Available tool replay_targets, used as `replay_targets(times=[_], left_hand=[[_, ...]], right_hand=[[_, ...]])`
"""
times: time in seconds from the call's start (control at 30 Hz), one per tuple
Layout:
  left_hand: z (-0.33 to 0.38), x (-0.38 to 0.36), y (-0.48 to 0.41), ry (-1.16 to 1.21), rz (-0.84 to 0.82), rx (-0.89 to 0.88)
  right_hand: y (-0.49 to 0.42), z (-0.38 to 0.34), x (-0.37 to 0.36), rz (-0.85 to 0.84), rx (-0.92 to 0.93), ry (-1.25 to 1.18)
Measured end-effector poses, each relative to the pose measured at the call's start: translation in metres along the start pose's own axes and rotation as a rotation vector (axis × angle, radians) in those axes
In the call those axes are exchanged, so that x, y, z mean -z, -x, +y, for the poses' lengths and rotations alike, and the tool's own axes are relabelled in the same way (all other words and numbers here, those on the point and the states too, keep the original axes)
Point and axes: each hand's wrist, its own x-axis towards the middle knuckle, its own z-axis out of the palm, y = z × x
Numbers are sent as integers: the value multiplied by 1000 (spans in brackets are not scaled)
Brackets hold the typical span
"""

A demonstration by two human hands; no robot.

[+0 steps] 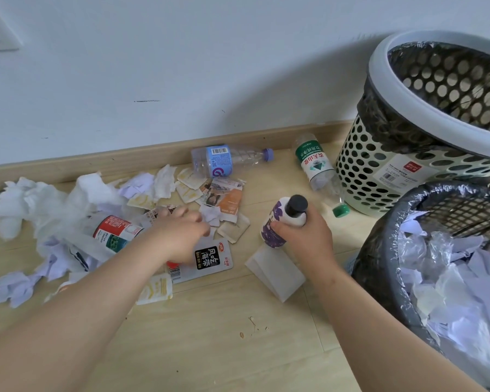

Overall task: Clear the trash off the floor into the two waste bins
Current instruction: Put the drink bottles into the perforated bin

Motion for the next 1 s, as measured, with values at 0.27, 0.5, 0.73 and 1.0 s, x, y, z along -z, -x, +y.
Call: replay_targets(times=[0.27,0.5,0.73,1.0], left_hand=[[-17,-43,0,-93,46,57],[-18,-46,-3,-91,124,120],[-5,-3,-2,51,378,63],[25,94,29,515,803,-18]], right_hand=[[2,-1,-3,-36,-4,-37],[4,-3,0,-31,-16,-34],[1,-22,11,-2,-18,-70],[-8,-62,31,115,115,-126]])
